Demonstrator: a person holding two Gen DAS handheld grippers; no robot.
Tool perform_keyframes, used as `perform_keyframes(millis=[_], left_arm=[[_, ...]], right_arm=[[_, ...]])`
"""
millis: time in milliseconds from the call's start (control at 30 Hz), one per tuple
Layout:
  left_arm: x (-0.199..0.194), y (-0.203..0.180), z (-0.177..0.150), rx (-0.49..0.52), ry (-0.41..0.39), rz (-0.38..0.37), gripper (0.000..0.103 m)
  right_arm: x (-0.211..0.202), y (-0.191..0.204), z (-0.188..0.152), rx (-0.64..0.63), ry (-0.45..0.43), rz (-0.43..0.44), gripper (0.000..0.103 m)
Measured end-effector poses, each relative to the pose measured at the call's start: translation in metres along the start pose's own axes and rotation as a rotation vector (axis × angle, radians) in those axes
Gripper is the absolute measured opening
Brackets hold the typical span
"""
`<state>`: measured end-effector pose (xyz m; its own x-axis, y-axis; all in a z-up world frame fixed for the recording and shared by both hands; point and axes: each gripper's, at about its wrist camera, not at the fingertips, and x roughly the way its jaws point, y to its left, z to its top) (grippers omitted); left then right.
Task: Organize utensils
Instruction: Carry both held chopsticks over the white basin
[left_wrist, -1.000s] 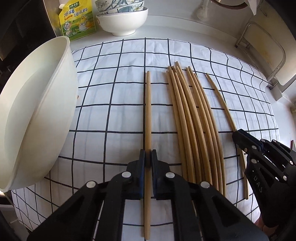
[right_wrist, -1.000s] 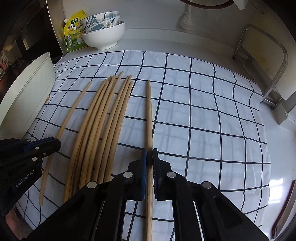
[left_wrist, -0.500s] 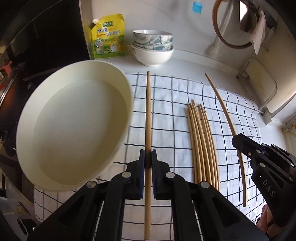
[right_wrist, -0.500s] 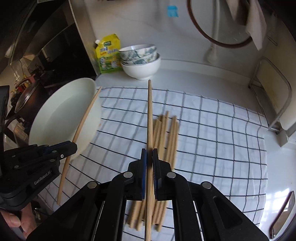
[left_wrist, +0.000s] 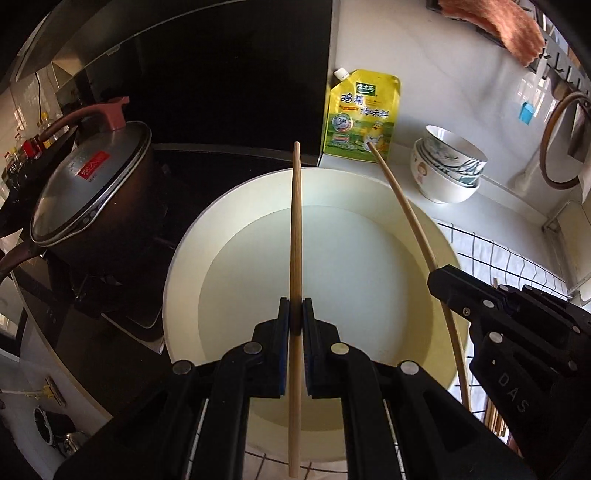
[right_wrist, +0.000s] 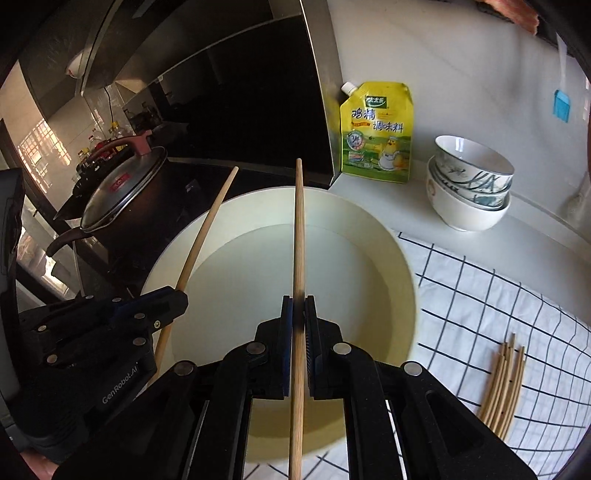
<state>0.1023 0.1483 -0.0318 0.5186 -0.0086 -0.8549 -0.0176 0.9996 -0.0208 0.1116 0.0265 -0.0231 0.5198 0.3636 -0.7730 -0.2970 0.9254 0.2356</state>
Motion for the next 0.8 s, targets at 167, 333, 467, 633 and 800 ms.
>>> perform_keyframes(millis=[167,333,467,633,800], left_arm=[[0.041,0.016,0.001,0.009,0.061,-0.018,0.008],[0.074,0.019,-0.001,0.021,0.119,-0.035,0.008],[0.085,0.022,-0.006,0.02,0.15,-0.039,0.008],[0.087,0.024,-0.008,0.021,0.155,-0.049,0.008],[0.088,0.026,-0.007,0.015,0.161,-0.033,0.01]], right_arm=[[0.044,0.003,-0.001,0.05,0.083,-0.017,0.006],[0.072,-0.003,-0.013,0.092,0.158,-0.046,0.006],[0.078,-0.008,-0.018,0.107,0.171,-0.068,0.006],[0.077,-0.009,-0.02,0.104,0.169,-0.089,0.007],[0.072,-0.01,-0.02,0.109,0.157,-0.103,0.011]])
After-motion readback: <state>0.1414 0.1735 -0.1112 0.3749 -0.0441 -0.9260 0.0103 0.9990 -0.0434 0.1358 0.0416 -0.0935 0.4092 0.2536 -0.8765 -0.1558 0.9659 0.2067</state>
